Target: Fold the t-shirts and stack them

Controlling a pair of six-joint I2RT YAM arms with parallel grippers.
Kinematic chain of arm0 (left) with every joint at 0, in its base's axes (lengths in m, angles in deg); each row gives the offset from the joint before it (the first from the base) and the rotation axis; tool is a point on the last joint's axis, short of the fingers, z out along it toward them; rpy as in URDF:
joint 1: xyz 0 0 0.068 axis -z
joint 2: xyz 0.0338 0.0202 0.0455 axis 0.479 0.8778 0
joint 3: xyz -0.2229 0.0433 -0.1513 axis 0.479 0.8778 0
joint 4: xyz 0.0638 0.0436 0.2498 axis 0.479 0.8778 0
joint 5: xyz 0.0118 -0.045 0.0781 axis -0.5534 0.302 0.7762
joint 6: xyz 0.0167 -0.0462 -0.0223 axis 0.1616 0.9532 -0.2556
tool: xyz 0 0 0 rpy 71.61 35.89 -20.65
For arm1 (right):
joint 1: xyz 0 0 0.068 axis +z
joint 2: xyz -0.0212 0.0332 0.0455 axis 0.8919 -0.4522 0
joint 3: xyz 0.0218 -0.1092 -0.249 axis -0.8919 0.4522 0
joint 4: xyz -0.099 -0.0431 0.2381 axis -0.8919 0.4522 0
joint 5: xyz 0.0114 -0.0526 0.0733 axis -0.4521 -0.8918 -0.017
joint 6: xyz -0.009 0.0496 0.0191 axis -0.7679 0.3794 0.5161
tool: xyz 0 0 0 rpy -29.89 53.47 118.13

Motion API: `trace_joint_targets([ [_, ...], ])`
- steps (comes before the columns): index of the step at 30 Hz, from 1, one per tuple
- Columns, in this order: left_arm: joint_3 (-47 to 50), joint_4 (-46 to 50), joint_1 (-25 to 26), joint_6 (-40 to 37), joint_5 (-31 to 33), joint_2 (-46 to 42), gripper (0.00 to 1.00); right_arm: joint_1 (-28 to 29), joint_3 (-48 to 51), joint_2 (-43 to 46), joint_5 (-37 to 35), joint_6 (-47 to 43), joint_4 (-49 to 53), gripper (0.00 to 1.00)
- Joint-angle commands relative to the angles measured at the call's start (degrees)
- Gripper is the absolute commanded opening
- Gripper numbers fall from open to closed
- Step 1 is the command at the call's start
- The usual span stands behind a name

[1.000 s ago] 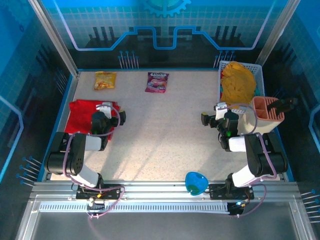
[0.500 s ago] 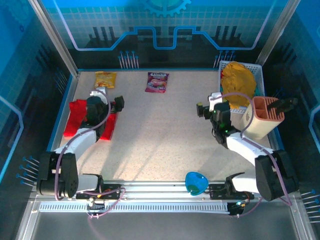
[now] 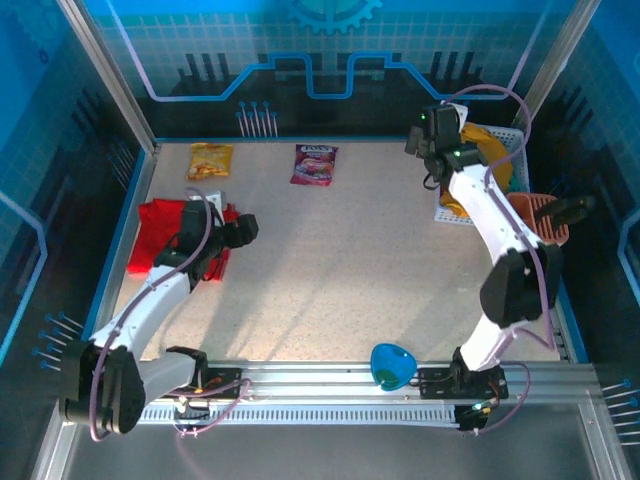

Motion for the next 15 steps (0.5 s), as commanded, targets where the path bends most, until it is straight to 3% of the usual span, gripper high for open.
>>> trace_joint_targets([
  [1,-0.45,7.01,1.16,2.41,-1.18,-3.51,0.82,-3.32,-4.65,-6.11,-2.99,2.90,13.78,1.00],
  [9,1.35,12.68,1.24,4.40,-1.95,-10.65,0.80,-10.41,-3.97,-13.41,-1.00,5.48,12.29,0.92],
  [15,3.16,12.72,1.34,6.15,-2.95,-12.35,0.80,-11.66,-4.05,-18.19,1.36,4.24,10.46,0.84],
])
